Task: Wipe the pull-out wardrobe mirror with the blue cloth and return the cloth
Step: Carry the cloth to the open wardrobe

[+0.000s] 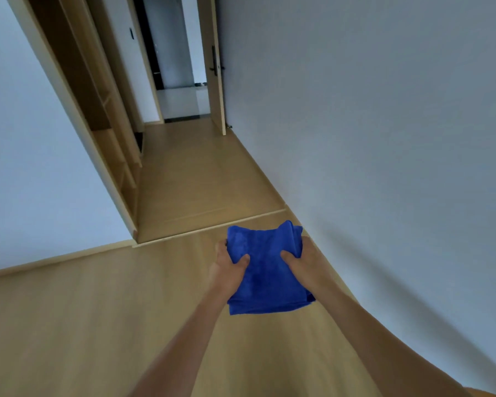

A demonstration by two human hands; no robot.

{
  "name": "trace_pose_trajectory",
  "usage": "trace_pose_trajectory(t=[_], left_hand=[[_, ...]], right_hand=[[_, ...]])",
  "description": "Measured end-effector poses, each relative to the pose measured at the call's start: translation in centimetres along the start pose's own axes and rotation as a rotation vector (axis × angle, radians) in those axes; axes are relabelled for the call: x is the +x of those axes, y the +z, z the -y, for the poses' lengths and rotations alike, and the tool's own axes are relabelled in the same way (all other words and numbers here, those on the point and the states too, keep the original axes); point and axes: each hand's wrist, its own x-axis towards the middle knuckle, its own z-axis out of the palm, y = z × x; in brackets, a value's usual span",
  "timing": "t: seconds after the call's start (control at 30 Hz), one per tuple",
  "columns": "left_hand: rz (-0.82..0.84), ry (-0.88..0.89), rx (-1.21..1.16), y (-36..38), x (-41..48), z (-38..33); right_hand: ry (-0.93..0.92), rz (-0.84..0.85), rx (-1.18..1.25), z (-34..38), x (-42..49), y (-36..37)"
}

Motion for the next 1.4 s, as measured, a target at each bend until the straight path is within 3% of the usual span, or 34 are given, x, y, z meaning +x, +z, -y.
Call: trace_pose_trajectory(t=[0.6, 1.0, 1.4], left_hand=[[-0.204, -0.045, 0.039, 2.4, 16.6, -7.9], [-0.167, -0.062, 0.05, 4.1, 25.5, -9.7], [-0.085, -0.083, -0.081, 0.9, 40.2, -9.2]], right_hand=[[-0.156, 0.167, -0.006, 4.0, 22.7, -1.6], [-0.096, 0.157, 0.056, 3.5, 32.3, -2.0], [-0.104, 0.123, -0.073, 7.5, 44.5, 3.4]])
